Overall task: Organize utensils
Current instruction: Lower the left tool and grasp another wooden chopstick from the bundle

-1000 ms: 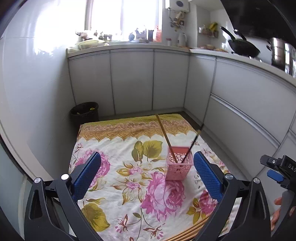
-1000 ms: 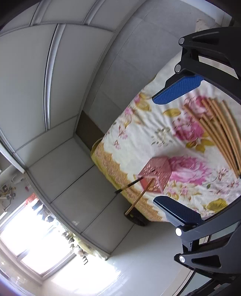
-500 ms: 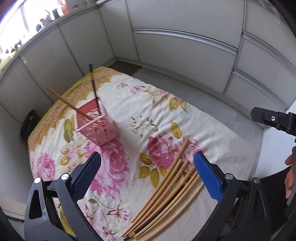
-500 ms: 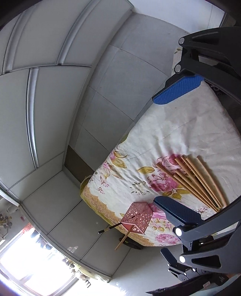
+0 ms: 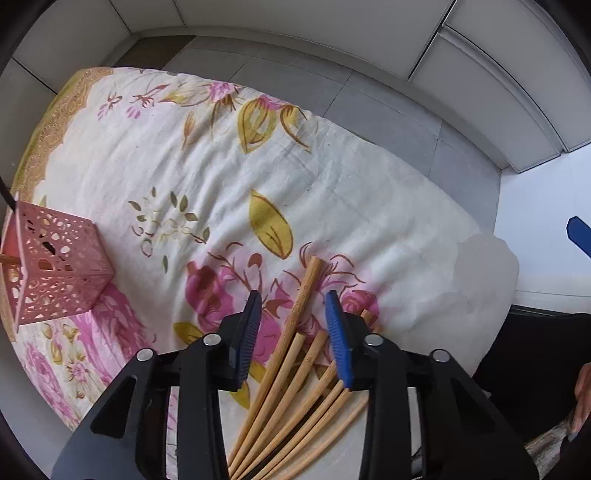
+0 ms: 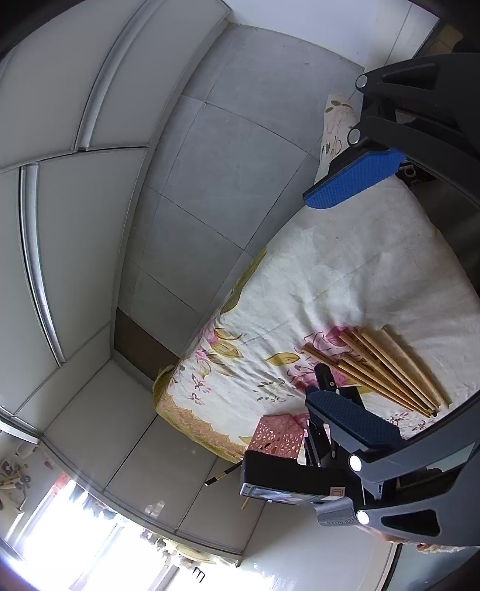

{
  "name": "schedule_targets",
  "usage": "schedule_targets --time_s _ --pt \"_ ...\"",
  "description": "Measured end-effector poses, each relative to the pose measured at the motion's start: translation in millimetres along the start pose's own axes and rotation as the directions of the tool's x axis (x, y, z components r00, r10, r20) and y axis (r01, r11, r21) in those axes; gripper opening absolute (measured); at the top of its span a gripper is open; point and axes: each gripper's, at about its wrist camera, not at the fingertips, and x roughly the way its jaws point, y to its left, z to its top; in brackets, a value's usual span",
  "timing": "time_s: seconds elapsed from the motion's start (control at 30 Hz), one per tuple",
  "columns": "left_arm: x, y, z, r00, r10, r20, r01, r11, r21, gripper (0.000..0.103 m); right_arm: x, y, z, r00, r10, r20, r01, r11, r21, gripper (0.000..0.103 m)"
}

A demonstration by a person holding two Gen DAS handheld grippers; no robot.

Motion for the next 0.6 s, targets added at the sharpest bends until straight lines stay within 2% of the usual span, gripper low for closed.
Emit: schedule_targets --time_s 0.13,0.3,0.43,0.5,0.6 --pt "12.7 -4.4 4.8 0.999 -0.023 -0.028 0.023 1.000 0.009 0.019 3.9 -3.5 1.2 1.000 0.010 -0.020 -0.010 1.000 0.017 0.096" --pt "28.5 -7.4 10.5 0.999 -0.012 -0.048 0.013 1.000 0.006 0.018 4.8 -2.7 1.4 1.000 0.006 -0.018 -0.005 1.000 0.016 0.096" --pt "33.1 -7.9 12.0 0.999 -0.014 -0.033 0.014 1.000 0.001 0.012 9.6 -0.7 -1.1 0.999 0.005 -0.040 -0.004 1.000 0.013 0.096" --pt "32.1 -1.6 9.1 0.999 -0.029 -0.013 0.029 0.999 -0.022 0.011 12.9 3.1 -2.5 0.999 0.002 -0.051 -0.002 1.000 0.002 0.096" --pt "24.1 20.4 -2.9 1.000 -0.012 0.023 0.013 0.997 -0.079 0.010 18.9 11.7 -5.8 0.998 -0.012 -0.064 0.010 1.000 -0.030 0.096"
